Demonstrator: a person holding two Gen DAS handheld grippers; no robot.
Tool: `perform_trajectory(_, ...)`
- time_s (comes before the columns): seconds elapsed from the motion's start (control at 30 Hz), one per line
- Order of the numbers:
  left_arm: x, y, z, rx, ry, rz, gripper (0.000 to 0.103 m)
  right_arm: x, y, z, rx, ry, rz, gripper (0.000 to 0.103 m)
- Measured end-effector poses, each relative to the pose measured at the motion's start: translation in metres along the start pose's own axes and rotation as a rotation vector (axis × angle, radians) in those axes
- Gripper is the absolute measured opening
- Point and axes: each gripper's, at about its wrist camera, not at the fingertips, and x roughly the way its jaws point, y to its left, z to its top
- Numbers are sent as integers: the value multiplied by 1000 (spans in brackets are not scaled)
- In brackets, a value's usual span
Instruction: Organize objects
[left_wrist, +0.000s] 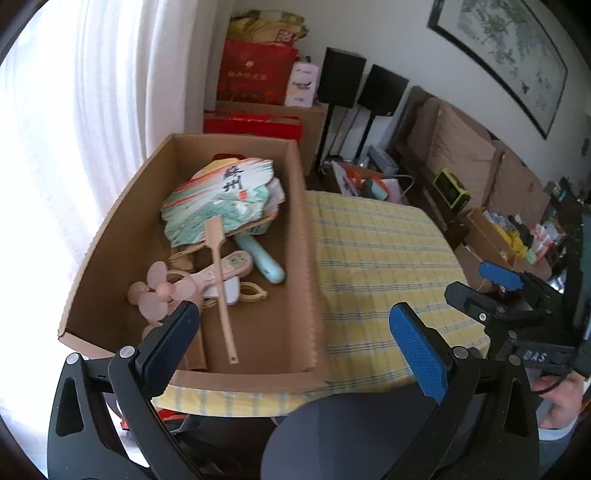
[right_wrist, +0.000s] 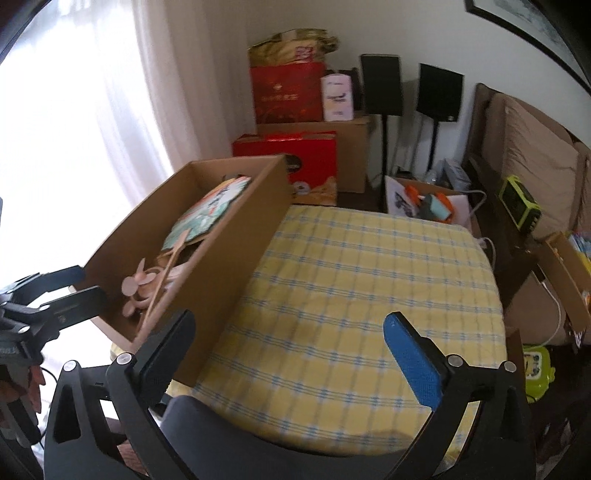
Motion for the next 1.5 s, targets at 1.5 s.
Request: perform_trajectory(1.5,-12,-67,-46,59,-61,206,103,-74,-45,-59,21,-98,-167,103)
